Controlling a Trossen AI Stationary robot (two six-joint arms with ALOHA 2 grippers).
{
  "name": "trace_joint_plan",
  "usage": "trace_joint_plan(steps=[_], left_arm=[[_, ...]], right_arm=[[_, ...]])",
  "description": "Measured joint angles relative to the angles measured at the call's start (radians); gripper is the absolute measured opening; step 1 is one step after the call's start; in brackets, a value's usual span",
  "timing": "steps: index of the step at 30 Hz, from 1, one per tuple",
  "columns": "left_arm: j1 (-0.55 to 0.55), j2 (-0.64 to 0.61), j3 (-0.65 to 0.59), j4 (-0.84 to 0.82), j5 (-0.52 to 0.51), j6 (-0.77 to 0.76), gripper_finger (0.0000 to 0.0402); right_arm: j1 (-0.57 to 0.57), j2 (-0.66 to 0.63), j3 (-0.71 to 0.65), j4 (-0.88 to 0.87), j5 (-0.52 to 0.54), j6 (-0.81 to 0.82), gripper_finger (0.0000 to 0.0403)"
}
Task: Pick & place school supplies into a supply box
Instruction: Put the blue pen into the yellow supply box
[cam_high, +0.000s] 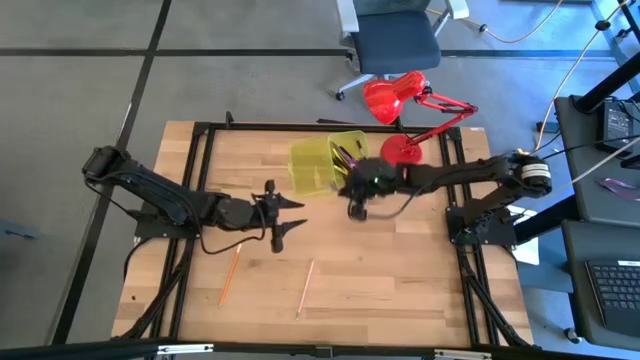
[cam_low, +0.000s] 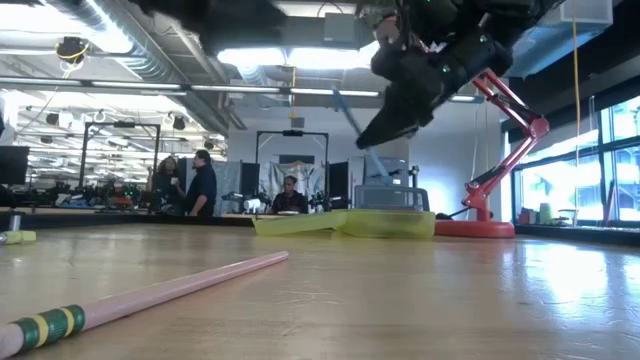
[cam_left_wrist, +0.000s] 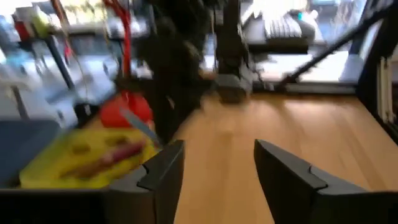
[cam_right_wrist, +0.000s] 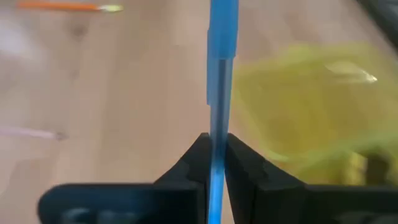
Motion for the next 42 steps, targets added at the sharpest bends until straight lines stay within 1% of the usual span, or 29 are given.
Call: trace_joint_plan(steps=[3,7,11,16,19,28,36,42], left_arm=[[0.000,0.005,0.000,-0.056,0.067,-0.090,0.0189],[0.000,0.024,0.000,-0.078,0.152,-0.149,0.0188],[-0.001,0.036,0.000,-0.076,0.178,-0.151,0.0185],[-0.001,0.037,0.000,-0.077,0.180,-0.151,0.0188],[-0.001,0.037,0.000,-0.077,0.180,-0.159,0.0189],[-0.001,0.037,0.000,-0.142,0.181,-0.312,0.0185],[-0.001,0.037,0.000,-0.181,0.185,-0.387,0.0185],[-0.001,0.037,0.000,-0.185,0.281,-0.387,0.0188]], right_arm=[[-0.082,-0.021,0.000,-0.052,0.000,0.046,0.0034],[-0.180,-0.008,0.001,-0.057,0.000,0.035,0.0034],[-0.250,0.023,0.000,-0.059,0.000,0.025,0.0038],[-0.296,0.063,0.000,-0.055,-0.001,0.020,0.0036],[-0.314,0.089,0.001,-0.038,-0.005,0.024,0.0037],[-0.336,0.177,0.000,-0.034,0.000,0.020,0.0046],[-0.336,0.193,0.000,0.007,0.000,0.044,0.0048],[-0.336,0.193,0.000,0.011,0.000,0.045,0.0056]])
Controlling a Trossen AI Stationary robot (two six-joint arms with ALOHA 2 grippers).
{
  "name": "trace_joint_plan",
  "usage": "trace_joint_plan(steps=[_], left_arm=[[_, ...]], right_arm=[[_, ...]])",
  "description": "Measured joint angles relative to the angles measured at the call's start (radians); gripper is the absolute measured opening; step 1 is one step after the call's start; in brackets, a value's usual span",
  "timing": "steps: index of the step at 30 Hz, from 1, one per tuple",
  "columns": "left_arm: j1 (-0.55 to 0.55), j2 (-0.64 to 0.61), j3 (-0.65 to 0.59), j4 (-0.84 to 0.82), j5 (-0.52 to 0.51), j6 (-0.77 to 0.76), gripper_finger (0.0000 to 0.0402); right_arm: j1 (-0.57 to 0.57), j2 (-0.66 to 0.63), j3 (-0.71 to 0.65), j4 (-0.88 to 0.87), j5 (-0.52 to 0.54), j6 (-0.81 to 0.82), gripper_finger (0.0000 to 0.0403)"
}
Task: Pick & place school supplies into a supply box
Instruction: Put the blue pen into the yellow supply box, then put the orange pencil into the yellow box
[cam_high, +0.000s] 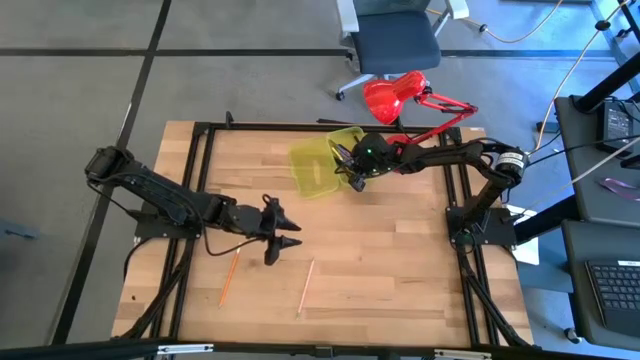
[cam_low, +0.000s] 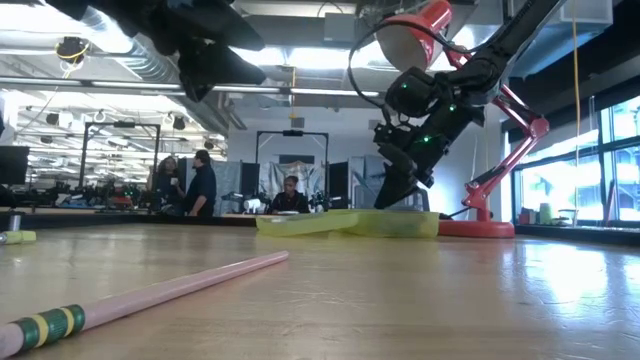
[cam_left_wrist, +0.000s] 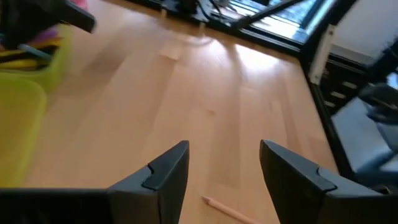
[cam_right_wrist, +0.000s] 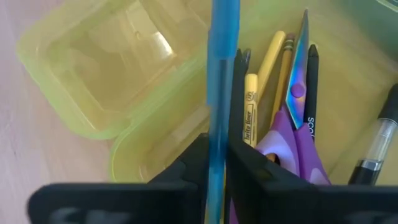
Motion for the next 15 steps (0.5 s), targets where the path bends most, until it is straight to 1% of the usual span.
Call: trace_joint_plan(steps=[2,4,9,12,15], left_arm=[[0.000,0.000,0.000,-0.012,0.027,-0.002,0.0188],[0.000,0.000,0.000,-0.034,0.031,-0.025,0.0188],[0.000,0.000,0.000,-0.131,-0.002,-0.083,0.0185],[0.000,0.000,0.000,-0.211,-0.024,-0.127,0.0187],[0.000,0.000,0.000,-0.331,-0.028,-0.220,0.0186]], right_arm=[[0.000,0.000,0.000,0.000,0.000,0.000,0.0067],[0.000,0.000,0.000,0.000,0.008,0.002,0.0081],[0.000,0.000,0.000,0.000,0.046,0.027,0.0116],[0.000,0.000,0.000,0.000,0.045,0.026,0.0125],[0.000,-0.001,0.000,0.000,0.045,0.022,0.0127]])
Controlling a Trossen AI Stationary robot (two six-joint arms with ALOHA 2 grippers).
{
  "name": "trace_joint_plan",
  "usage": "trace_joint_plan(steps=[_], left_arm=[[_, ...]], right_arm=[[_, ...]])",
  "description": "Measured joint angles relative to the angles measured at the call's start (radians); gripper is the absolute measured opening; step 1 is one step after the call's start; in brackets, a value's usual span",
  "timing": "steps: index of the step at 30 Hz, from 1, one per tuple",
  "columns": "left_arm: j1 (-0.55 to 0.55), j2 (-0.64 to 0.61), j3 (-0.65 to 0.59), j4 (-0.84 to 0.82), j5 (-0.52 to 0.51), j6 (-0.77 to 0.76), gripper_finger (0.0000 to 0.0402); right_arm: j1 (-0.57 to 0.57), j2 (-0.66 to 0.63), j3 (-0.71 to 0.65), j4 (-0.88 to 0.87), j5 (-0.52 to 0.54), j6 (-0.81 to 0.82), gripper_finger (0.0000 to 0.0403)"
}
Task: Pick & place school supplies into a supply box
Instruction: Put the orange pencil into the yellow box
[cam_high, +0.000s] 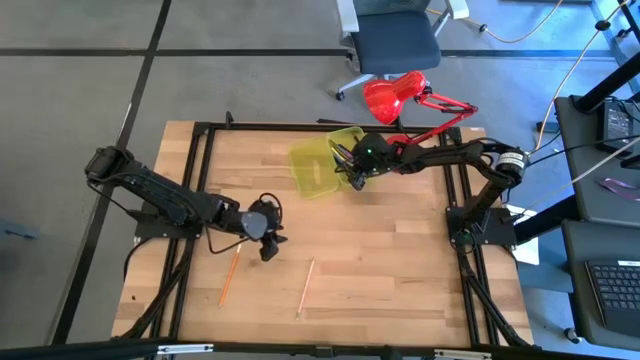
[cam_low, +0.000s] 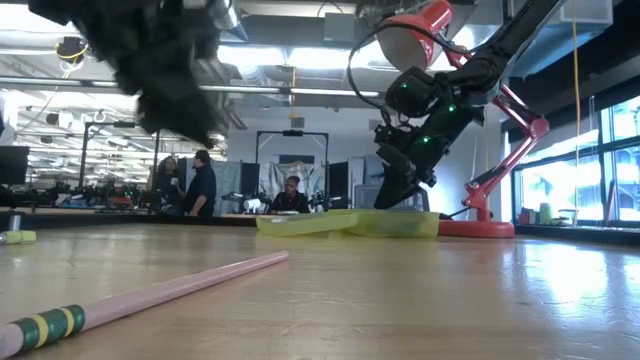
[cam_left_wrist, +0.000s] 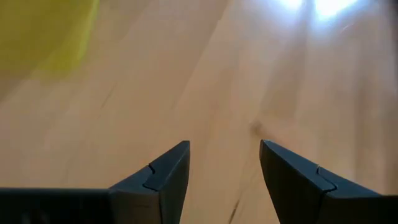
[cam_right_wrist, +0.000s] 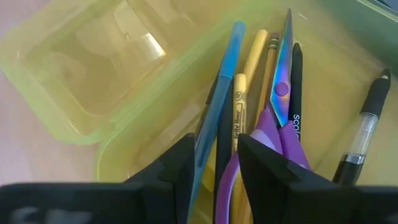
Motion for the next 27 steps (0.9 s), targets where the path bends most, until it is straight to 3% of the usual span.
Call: trace_joint_plan(steps=[11,17,27], left_arm=[[-0.054,0.000,0.012,-0.356,0.130,-0.420,0.0185],[-0.078,0.000,0.038,-0.555,0.147,-0.656,0.0185],[-0.079,0.140,0.039,-0.627,0.250,-0.786,0.0184]], right_arm=[[-0.001,-0.080,0.000,0.001,0.013,-0.029,0.0127],[-0.001,-0.082,0.000,-0.001,0.014,-0.029,0.0127],[-0.001,-0.082,0.000,-0.009,0.014,-0.029,0.0127]])
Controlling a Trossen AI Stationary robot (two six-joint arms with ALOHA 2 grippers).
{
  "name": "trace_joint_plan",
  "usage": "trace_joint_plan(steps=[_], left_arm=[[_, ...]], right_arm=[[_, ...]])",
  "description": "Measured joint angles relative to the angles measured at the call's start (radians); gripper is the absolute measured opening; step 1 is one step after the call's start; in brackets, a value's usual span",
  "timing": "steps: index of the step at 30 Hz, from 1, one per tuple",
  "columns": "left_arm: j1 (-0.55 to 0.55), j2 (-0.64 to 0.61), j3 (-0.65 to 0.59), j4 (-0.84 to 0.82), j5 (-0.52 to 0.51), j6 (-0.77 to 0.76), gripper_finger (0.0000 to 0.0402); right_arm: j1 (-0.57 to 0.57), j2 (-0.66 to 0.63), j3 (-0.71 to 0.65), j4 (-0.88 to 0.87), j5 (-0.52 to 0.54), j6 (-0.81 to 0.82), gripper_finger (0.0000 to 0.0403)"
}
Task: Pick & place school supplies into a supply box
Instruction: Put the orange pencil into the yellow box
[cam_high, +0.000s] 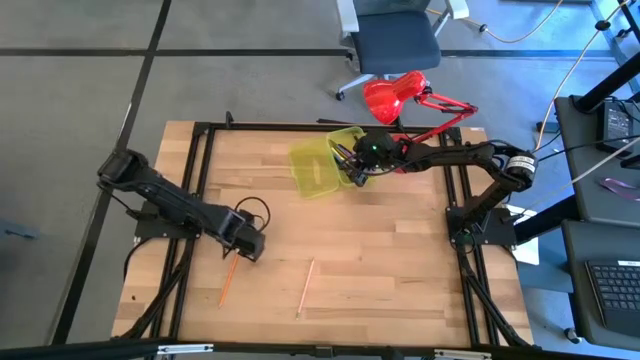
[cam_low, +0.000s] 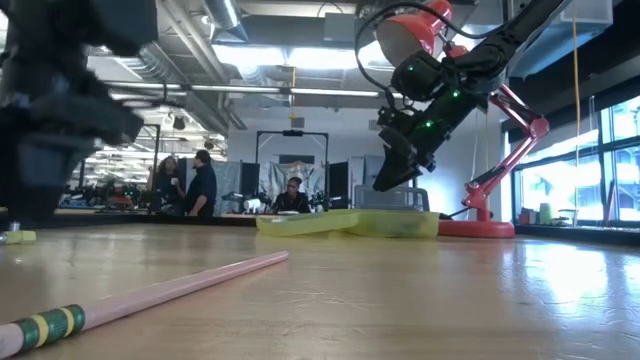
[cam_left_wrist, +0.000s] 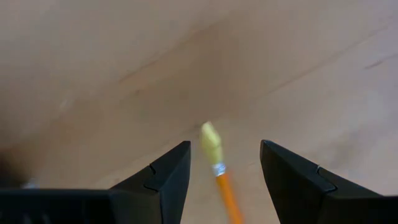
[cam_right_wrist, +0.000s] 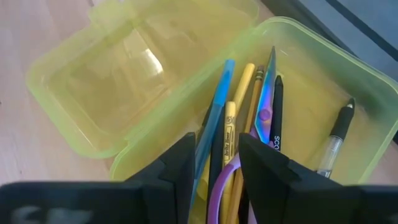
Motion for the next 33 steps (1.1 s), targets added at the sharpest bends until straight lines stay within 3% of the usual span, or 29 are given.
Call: trace_joint_plan(steps=[8,18,33], left_arm=[[0.009,0.137,0.007,-0.001,0.095,-0.005,0.0184],[0.015,0.130,0.003,0.008,0.065,-0.012,0.0180],[0.016,0.132,0.002,0.029,0.081,-0.013,0.0068]], right_arm=[[0.000,0.000,0.000,-0.003,0.000,-0.006,0.0127],[0.000,0.000,0.000,-0.025,0.000,-0.023,0.0127],[0.000,0.000,0.000,-0.031,0.000,-0.048,0.0127]])
